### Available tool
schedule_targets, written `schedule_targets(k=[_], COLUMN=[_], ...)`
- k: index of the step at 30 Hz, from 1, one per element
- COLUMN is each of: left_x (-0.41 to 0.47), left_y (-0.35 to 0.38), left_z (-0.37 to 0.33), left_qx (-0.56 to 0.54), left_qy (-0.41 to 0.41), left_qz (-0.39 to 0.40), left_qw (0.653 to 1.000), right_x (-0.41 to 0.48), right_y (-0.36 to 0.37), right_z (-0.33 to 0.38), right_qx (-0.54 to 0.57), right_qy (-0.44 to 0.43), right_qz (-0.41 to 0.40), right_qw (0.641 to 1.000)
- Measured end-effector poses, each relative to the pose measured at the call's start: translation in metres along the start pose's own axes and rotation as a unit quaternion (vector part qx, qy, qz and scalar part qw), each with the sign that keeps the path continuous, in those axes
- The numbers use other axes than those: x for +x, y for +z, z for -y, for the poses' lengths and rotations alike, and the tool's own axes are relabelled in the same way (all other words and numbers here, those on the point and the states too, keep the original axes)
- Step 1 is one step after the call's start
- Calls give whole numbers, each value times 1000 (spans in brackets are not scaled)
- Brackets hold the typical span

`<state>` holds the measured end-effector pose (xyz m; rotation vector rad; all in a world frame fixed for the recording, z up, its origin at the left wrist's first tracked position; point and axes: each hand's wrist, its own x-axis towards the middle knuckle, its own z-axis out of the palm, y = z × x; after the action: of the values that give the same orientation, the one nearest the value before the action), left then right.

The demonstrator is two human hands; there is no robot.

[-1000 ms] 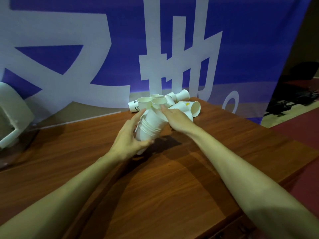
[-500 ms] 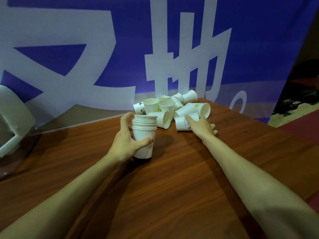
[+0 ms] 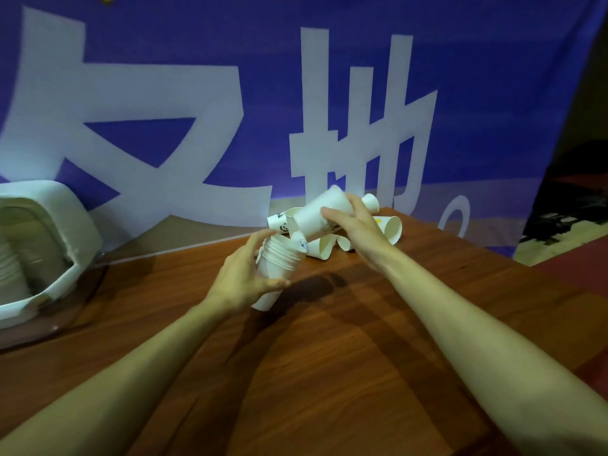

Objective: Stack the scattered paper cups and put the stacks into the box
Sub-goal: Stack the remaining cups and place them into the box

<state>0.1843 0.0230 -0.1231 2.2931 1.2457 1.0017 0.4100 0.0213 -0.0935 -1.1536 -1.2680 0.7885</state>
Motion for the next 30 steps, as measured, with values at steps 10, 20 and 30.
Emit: schedule_targets(k=[10, 20, 30], left_x=[4, 57, 63], left_y=[0, 14, 12], left_z=[13, 42, 67], left_qx=[16, 105, 85], left_qy=[-8, -36, -18], left_qz=[15, 83, 74], left_qw=[1000, 990, 994], right_x=[9, 68, 72], right_y=[46, 14, 22], right_z=[-17, -81, -93], right_qx=[-187, -361, -300], right_qy=[62, 39, 4], right_qz=[182, -45, -94], right_qw=[963, 931, 949])
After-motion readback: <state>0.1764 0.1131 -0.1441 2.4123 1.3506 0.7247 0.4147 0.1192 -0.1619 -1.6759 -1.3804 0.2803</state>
